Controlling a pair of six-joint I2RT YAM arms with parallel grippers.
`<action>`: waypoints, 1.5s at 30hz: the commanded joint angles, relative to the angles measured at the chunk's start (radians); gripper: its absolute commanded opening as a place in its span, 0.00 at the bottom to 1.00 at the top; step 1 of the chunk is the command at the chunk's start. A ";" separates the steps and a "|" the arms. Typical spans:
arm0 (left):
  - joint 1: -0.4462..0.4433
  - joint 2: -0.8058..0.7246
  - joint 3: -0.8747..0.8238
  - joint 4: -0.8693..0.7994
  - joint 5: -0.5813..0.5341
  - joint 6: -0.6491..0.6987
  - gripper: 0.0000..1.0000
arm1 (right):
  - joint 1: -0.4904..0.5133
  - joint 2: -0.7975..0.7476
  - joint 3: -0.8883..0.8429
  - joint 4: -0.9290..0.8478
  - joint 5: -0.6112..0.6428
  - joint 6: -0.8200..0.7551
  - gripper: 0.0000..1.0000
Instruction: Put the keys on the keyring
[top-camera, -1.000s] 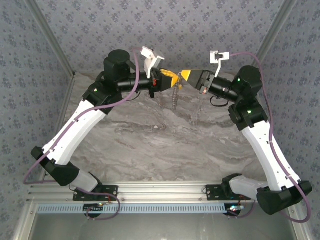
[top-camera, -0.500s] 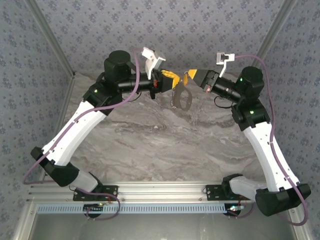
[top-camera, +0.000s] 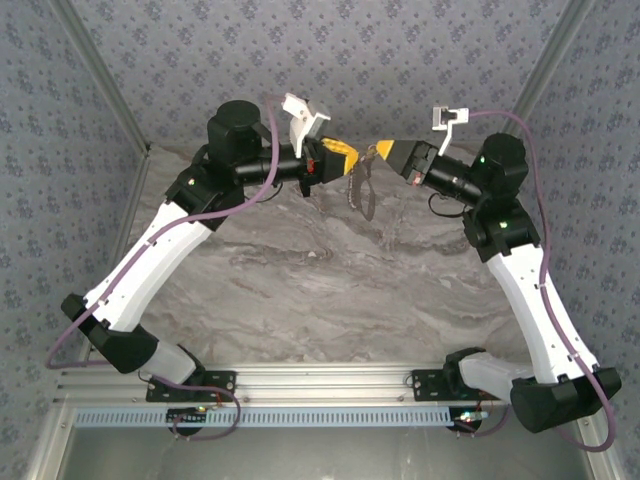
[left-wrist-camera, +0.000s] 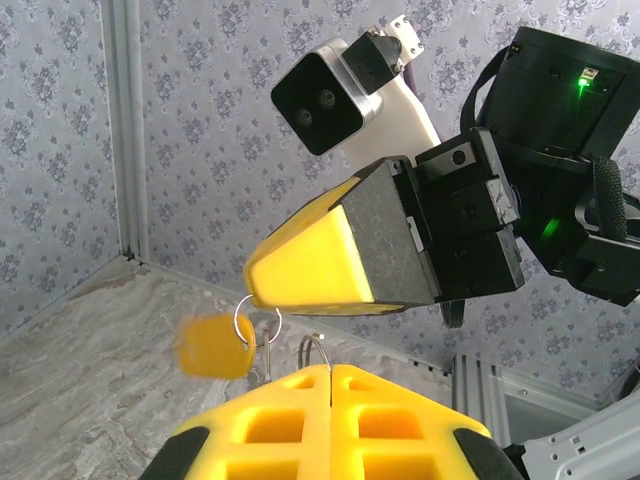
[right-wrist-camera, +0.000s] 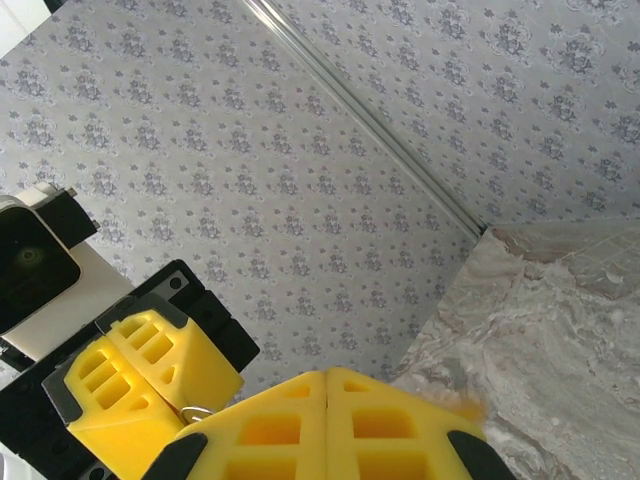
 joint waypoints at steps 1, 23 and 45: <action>-0.007 -0.008 0.048 0.052 0.003 0.016 0.00 | -0.007 -0.039 0.009 0.073 -0.030 0.027 0.00; -0.010 0.005 0.101 0.031 0.031 0.004 0.00 | 0.049 -0.006 0.132 -0.034 -0.007 -0.115 0.00; -0.010 0.002 0.094 0.021 0.013 0.013 0.00 | 0.074 -0.029 0.146 -0.033 0.014 -0.106 0.00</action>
